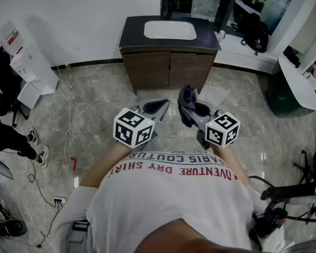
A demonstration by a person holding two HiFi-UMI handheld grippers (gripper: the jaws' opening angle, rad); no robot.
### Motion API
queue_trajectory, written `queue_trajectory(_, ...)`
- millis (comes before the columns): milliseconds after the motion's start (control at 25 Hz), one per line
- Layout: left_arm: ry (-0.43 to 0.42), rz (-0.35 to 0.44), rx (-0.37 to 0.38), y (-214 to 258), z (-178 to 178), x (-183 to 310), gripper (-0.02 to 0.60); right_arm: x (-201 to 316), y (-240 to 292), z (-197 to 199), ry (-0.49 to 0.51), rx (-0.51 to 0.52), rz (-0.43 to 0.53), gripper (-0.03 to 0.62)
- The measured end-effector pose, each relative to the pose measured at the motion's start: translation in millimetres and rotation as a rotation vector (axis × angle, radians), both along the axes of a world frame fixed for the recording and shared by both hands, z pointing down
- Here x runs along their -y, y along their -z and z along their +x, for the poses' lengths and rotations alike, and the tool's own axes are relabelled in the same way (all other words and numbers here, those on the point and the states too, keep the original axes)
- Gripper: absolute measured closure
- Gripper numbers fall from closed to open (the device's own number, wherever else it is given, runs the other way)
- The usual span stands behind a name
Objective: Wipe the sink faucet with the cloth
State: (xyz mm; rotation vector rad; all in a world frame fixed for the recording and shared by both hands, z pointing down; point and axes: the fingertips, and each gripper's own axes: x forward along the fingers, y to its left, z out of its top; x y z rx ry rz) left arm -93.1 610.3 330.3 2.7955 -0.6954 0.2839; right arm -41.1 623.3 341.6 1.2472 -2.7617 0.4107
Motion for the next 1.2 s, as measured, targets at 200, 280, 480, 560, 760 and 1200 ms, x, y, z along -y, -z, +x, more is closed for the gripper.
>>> queue_trajectory(200, -0.002, -0.01, -0.003, -1.0, 4.4, -0.9, 0.581, -0.9, -1.1, 1.9, 0.005, -0.003, -0.01, 0.516)
queue_trajectory(280, -0.002, -0.014, -0.002, -1.7, 4.9, -0.3, 0.58, -0.5, -1.7, 2.7, 0.003, 0.006, -0.015, 0.516)
queue_trajectory(480, -0.002, -0.024, 0.001, -5.1, 3.2, -0.4, 0.58, -1.3, -8.3, 0.2, 0.011, -0.006, -0.038, 0.516)
queue_trajectory(560, -0.003, -0.028, -0.003, -5.6, 3.1, -0.4, 0.58, -1.8, -11.2, -1.2, 0.023, -0.013, -0.053, 0.516)
queue_trajectory(760, 0.001, -0.041, -0.001, -11.4, 6.7, 7.3, 0.58, 0.9, -16.5, -0.4, 0.047, -0.004, -0.087, 0.516)
queue_trajectory(1200, -0.015, -0.08, 0.006, -41.9, 47.5, 68.3, 0.581, 61.5, -42.1, 46.4, -0.013, -0.026, -0.077, 0.516)
